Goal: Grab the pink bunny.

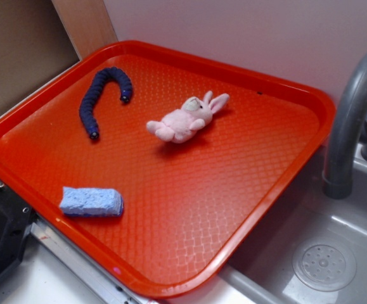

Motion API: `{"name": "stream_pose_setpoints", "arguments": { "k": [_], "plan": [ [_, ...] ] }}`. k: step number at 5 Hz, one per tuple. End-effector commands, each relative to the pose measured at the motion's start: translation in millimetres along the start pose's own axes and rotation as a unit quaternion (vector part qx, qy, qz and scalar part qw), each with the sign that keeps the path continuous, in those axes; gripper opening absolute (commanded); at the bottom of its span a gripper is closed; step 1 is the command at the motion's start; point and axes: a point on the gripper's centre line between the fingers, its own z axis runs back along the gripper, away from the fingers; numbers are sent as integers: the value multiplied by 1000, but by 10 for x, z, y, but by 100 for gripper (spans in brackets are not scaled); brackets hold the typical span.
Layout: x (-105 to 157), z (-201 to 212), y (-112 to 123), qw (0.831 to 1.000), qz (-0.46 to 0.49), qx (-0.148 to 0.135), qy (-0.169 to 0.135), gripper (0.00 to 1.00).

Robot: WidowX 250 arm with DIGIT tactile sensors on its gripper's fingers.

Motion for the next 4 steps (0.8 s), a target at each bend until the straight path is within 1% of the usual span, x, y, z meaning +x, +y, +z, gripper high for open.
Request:
{"name": "stream_pose_setpoints", "arguments": {
  "k": [1, 2, 3, 4],
  "plan": [
    [0, 0, 0, 1000, 0, 0, 0, 100],
    [252, -198, -92, 997, 72, -6, -16, 100],
    [442, -384, -189, 992, 121, 1, -46, 100],
    [702, -676, -312, 989, 134, -10, -61, 100]
  ]
}}
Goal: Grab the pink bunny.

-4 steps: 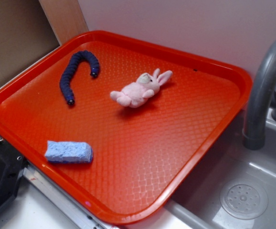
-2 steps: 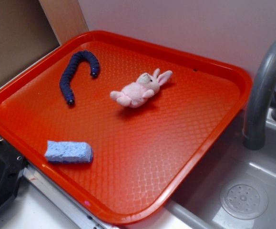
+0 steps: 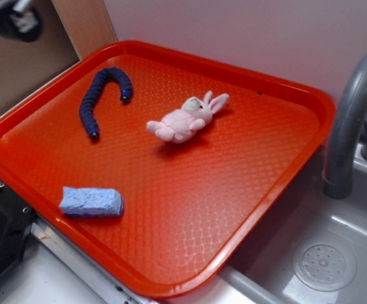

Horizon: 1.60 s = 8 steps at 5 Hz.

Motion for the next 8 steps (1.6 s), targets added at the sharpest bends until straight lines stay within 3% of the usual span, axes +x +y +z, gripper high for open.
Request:
{"name": "stream_pose_setpoints", "arguments": {
  "k": [1, 4, 8],
  "plan": [
    [409, -512, -347, 999, 11, -6, -42, 100],
    [786, -1082, -522, 999, -9, 16, -36, 100],
    [698, -1881, -601, 996, -58, 46, 40, 100]
  ]
}}
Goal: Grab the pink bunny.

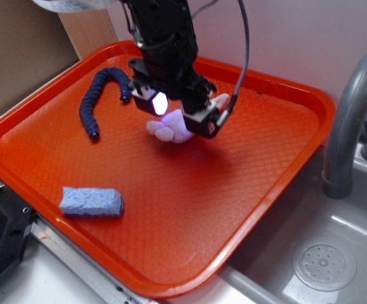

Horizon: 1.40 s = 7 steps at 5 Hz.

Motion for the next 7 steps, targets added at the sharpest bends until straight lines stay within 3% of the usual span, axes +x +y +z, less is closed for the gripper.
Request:
{"name": "stream_pose_setpoints", "arguments": {
  "k": [1, 2, 3, 4, 5, 6, 7],
  "plan": [
    [78, -117, -64, 1000, -10, -9, 1, 100],
    [47, -69, -69, 1000, -5, -1, -12, 0],
    [22, 30, -33, 1000, -3, 0, -19, 0],
    [10, 329, 62, 999, -11, 1, -38, 0],
    [-10, 814, 224, 999, -45, 3, -30, 0],
    [-67, 1113, 363, 997, -80, -22, -11, 0],
    [-292, 1605, 554, 995, -84, -52, -23, 0]
  ]
}}
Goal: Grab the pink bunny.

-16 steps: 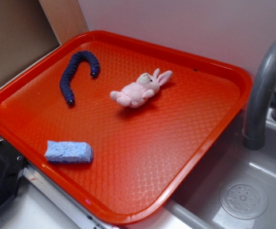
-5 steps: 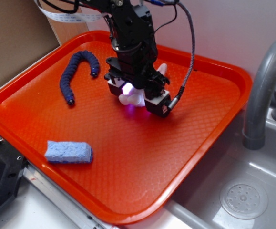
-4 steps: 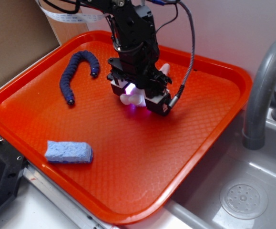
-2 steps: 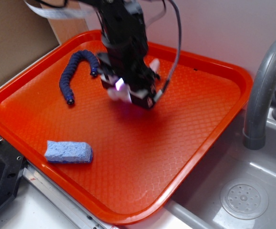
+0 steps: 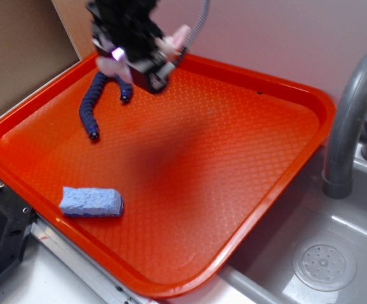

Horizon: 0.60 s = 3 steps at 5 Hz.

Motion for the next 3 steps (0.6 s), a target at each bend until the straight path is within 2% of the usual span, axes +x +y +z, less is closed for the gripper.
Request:
{"name": "stream_pose_setpoints", "arguments": {
  "k": [1, 2, 3],
  "plan": [
    [-293, 776, 253, 997, 11, -31, -67, 0],
    [-353, 787, 304, 995, 34, -62, -72, 0],
    [-287, 715, 305, 996, 19, -66, -62, 48]
  ]
}}
